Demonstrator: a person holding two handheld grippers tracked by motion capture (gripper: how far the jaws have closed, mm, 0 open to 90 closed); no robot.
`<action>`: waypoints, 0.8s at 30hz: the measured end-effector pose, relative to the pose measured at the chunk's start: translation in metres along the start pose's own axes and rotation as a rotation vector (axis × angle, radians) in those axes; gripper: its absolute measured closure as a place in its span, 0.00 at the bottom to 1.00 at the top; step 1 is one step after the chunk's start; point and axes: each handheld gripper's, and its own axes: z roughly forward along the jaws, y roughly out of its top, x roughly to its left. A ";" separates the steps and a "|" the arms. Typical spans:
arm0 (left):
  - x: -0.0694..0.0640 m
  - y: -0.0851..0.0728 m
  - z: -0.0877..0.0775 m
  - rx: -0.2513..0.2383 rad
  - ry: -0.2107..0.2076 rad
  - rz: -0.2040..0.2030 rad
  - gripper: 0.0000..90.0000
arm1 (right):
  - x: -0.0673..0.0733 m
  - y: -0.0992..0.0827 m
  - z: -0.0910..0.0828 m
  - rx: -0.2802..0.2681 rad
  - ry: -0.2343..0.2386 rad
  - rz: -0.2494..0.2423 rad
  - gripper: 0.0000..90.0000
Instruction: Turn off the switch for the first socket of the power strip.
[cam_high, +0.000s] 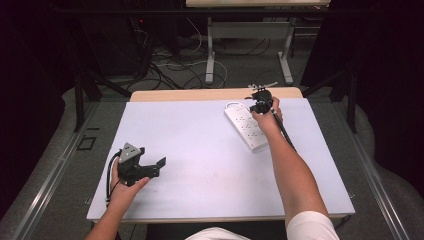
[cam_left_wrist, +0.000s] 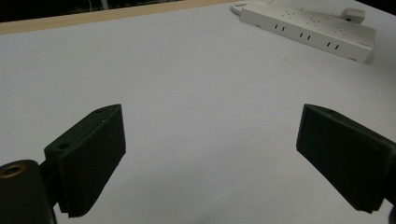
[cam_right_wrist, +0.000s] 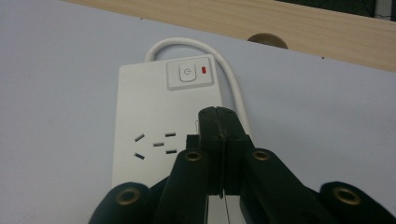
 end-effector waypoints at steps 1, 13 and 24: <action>0.000 0.000 0.000 0.000 0.000 0.000 0.09 | -0.001 0.000 0.001 0.000 0.001 0.002 1.00; 0.000 0.000 0.000 0.006 0.002 0.010 0.10 | -0.001 -0.002 0.009 -0.002 0.004 0.000 1.00; 0.001 0.000 0.001 0.005 0.003 0.008 0.10 | 0.000 -0.006 0.020 0.020 0.007 -0.005 1.00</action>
